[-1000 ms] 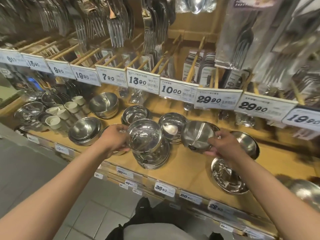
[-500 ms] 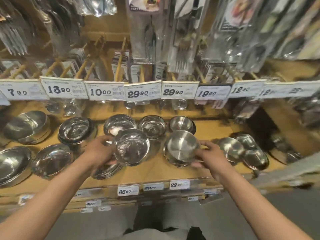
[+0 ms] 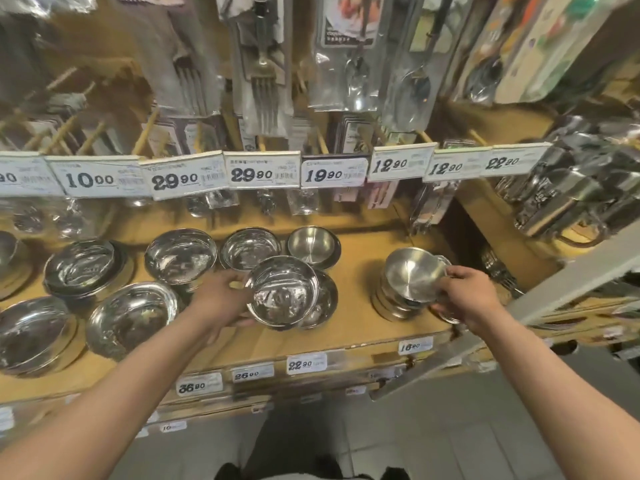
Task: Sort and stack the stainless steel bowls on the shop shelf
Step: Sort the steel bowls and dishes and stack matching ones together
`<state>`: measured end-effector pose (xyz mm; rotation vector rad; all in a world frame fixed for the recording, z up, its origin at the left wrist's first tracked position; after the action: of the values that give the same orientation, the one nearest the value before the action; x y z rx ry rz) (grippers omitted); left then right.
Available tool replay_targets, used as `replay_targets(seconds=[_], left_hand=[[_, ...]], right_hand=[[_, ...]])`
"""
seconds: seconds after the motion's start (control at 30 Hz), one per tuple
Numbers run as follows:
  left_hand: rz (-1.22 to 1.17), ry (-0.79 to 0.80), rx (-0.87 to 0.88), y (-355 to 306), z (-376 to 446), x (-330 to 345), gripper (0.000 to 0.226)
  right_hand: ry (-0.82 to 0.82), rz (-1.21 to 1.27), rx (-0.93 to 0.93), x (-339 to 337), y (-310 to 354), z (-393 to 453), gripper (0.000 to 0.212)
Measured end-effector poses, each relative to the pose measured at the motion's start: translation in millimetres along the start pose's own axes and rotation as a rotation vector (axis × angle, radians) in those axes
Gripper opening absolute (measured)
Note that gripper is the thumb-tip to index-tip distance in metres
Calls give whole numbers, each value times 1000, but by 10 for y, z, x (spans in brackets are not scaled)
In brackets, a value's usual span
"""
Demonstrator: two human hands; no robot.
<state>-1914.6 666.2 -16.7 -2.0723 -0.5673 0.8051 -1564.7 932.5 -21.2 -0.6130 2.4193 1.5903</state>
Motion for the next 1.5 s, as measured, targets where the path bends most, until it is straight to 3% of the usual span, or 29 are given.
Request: replay_targets(seconds=[0.27, 0.63, 0.8, 0.83, 0.9, 1.07, 1.17, 1.3, 1.5], left_hand=[[-81, -111, -107, 249, -90, 120, 21], [-114, -211, -131, 447, -222, -25, 22], [-123, -229, -120, 461, -236, 31, 17], [-123, -231, -118, 462, -241, 34, 17], [-129, -230, -113, 451, -260, 28, 17], [-163, -251, -93, 383, -396, -117, 17], [-193, -292, -93, 407, -532, -336, 19], [-220, -367, -86, 499, -738, -721, 18], [-249, -493, -84, 762, -955, -1555, 16]], right_hand=[[61, -62, -46, 89, -99, 449, 18], [29, -168, -84, 105, -216, 658, 42], [65, -264, -148, 85, -147, 539, 8], [53, -340, -185, 62, -96, 500, 10], [-25, -481, -256, -22, 33, 414, 32], [-110, -454, -518, 78, 509, 22, 39], [100, -381, -637, 595, 694, -353, 31], [519, -255, -444, 1516, 521, -823, 11], [815, -291, -363, 2488, 412, -1593, 9]])
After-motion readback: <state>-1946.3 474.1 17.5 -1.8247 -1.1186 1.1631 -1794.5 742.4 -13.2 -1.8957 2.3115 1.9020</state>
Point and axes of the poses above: each hand's wrist, its own z-axis towards the middle knuckle, its own x-axis out of the palm, y = z × x, the point moved 8 cm from there along z, towards the middle knuckle, and after that the axes turned 4 degrees about -y, right-handed, at the moved point
